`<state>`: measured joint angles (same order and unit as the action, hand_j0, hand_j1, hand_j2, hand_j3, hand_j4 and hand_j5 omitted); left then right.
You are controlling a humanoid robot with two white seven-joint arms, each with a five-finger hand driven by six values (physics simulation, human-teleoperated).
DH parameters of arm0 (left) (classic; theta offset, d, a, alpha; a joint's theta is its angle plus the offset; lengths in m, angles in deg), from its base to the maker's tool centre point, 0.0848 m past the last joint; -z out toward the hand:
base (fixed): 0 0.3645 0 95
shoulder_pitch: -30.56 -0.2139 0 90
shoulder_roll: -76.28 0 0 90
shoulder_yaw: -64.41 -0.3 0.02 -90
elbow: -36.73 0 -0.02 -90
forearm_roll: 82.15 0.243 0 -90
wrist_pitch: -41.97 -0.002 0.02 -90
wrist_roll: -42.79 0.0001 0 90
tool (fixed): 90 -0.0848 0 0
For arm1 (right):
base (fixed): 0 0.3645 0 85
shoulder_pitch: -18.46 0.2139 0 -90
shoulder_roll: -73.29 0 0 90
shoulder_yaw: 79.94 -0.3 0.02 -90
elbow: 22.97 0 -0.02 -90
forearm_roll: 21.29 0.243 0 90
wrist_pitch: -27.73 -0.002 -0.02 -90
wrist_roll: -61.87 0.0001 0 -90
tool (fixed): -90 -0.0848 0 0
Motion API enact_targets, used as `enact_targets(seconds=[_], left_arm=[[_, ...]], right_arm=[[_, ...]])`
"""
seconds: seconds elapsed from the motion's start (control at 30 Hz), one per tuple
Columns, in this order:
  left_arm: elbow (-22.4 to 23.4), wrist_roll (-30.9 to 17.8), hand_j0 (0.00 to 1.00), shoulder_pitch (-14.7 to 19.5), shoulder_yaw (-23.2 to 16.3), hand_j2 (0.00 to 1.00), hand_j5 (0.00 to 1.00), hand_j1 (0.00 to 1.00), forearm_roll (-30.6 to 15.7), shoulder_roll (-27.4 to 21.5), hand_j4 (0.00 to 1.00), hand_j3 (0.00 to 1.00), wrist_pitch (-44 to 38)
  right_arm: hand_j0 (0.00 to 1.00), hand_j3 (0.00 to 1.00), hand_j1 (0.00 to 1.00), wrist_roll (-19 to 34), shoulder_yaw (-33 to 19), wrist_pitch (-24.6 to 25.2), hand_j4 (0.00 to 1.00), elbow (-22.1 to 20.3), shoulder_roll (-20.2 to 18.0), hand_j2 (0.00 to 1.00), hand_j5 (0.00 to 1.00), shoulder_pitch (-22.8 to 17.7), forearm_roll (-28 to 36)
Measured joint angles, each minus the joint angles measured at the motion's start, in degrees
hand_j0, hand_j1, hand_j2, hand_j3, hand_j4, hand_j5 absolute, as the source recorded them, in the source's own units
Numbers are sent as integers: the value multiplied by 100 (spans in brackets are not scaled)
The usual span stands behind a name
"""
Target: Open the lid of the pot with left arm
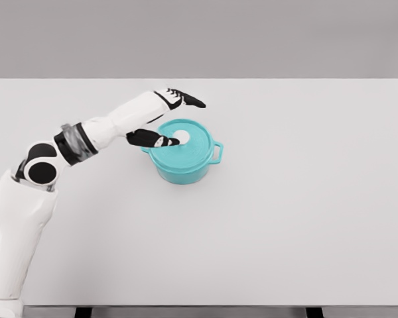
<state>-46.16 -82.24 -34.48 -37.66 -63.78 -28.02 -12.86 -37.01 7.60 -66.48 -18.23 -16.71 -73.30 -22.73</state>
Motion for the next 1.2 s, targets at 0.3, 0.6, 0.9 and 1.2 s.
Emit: enact_targets(seconds=[0.3, 0.6, 0.9, 1.2], left_arm=[[-11, 0, 79, -158, -157, 79, 79, 79, -421, -41, 79, 79, -2], [94, 1, 76, -211, -166, 76, 76, 76, -452, -46, 76, 76, -43], [374, 1, 76, -167, -166, 76, 76, 76, -448, -29, 76, 76, -66], [669, 1, 76, -149, -211, 76, 76, 76, -447, 3, 76, 76, -128]], right_arm=[[100, 100, 100, 0, 0, 1, 100, 0, 0, 100, 100, 0, 0], [100, 100, 100, 0, 0, 1, 100, 0, 0, 100, 100, 0, 0], [100, 100, 100, 0, 0, 0, 100, 0, 0, 100, 100, 0, 0], [100, 100, 100, 0, 0, 1, 100, 0, 0, 100, 100, 0, 0]])
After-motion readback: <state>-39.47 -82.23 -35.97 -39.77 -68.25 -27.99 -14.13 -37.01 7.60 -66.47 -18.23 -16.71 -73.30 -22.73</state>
